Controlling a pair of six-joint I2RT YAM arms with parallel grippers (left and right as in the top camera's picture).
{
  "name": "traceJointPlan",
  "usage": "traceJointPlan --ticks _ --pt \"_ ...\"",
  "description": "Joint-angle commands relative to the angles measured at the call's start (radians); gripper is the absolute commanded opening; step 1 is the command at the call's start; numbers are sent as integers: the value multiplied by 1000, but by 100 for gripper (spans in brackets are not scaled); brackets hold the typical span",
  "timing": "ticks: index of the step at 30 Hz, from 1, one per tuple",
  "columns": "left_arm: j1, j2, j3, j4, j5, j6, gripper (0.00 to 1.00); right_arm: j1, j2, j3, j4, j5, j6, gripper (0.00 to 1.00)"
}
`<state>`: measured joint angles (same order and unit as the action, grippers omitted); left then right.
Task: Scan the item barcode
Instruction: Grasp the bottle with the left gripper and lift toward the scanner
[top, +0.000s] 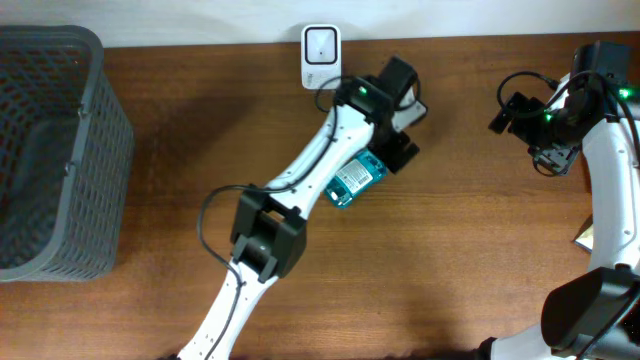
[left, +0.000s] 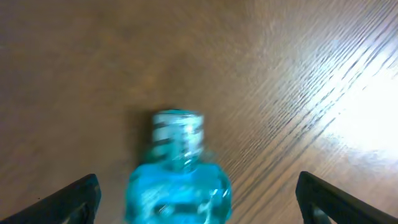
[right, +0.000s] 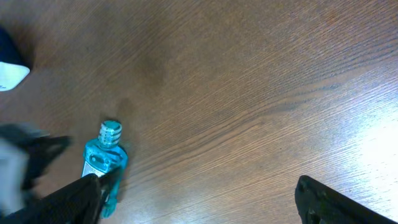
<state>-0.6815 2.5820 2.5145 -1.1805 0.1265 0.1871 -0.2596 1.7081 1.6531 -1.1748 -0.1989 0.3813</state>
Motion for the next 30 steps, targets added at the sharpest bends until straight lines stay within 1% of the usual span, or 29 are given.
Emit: traceJointPlan --ticks 1,4,5,7,9,10,11,13,18,20,23,30 --pt "-16 58 -2 30 -30 9 96 -3 0 6 0 17 -7 99" --pt "-16 72 -2 82 -30 10 95 -3 0 6 0 17 -8 99" --pt "-16 80 -2 97 -30 10 93 -3 0 6 0 17 -7 99" --pt "-16 87 -2 99 -43 10 85 -3 0 6 0 17 -7 99" --pt "-16 87 -6 99 -82 9 72 -3 0 6 0 17 -7 98" --pt "-16 87 -6 100 -126 9 67 -3 0 6 0 17 -7 99" --pt "-16 87 -6 100 -151 9 66 -3 0 6 0 17 -7 99" --pt "-16 87 -7 100 -180 9 63 -3 0 6 0 17 -7 99" --pt "-17 89 -9 116 -178 8 59 -3 0 6 0 17 -8 99" --pt "-18 90 -9 118 -175 8 55 -3 0 6 0 17 -8 99" --pt "-23 108 -9 117 -175 -16 55 -3 0 6 0 17 -8 99" --pt "-56 145 -9 110 -166 -17 57 -3 0 6 0 17 -8 99"
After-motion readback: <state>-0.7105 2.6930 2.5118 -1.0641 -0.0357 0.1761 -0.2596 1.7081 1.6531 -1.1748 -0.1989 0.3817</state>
